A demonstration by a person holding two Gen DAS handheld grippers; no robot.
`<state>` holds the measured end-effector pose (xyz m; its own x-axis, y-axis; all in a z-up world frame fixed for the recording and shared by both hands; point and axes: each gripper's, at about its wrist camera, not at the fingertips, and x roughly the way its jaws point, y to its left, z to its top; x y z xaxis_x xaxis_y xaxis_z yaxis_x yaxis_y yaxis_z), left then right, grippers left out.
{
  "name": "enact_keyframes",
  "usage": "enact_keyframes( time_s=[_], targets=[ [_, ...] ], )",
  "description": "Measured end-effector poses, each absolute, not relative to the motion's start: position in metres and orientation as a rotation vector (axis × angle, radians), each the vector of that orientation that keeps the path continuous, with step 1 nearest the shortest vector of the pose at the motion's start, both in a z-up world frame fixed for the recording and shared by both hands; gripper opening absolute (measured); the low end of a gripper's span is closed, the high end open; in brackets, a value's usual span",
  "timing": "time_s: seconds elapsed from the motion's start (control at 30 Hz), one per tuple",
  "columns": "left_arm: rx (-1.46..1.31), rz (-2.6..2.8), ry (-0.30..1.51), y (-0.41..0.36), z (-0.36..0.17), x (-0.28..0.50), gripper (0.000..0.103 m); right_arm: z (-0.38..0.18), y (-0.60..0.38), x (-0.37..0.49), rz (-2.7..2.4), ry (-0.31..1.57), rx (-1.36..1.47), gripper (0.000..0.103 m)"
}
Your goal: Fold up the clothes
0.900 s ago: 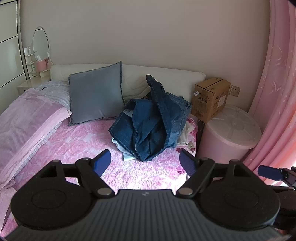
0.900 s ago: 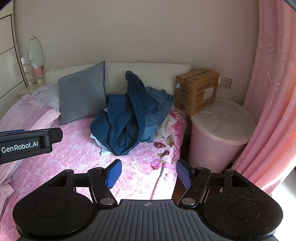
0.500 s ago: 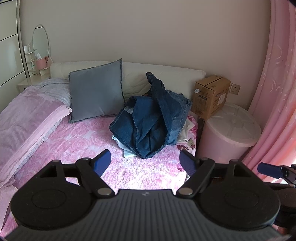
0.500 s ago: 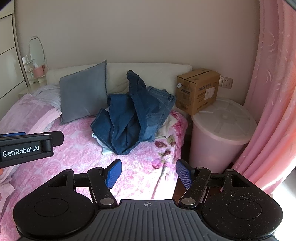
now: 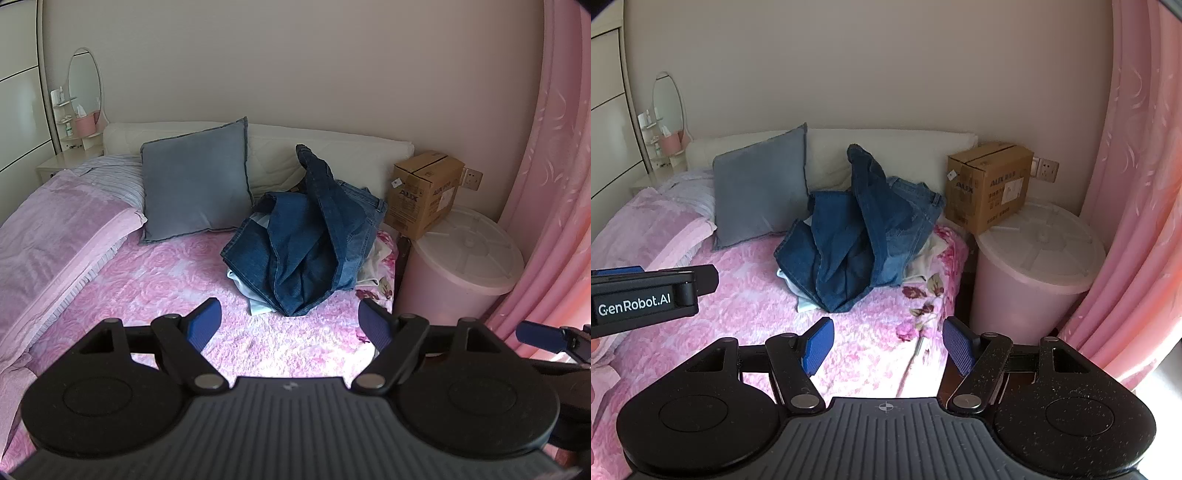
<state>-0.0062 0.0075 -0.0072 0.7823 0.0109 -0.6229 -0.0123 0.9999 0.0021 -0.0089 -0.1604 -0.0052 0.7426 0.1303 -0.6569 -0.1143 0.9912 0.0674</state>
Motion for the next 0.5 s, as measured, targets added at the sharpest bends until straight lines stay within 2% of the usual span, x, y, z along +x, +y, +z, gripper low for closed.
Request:
enact_keyframes(
  time_s=[0.5],
  targets=[
    [-0.009,0.028,0.688,0.0145,-0.0067,-0.0061,0.079,-0.0023,-0.1550,-0.0056,0.145,0.706,0.018,0.069]
  ],
)
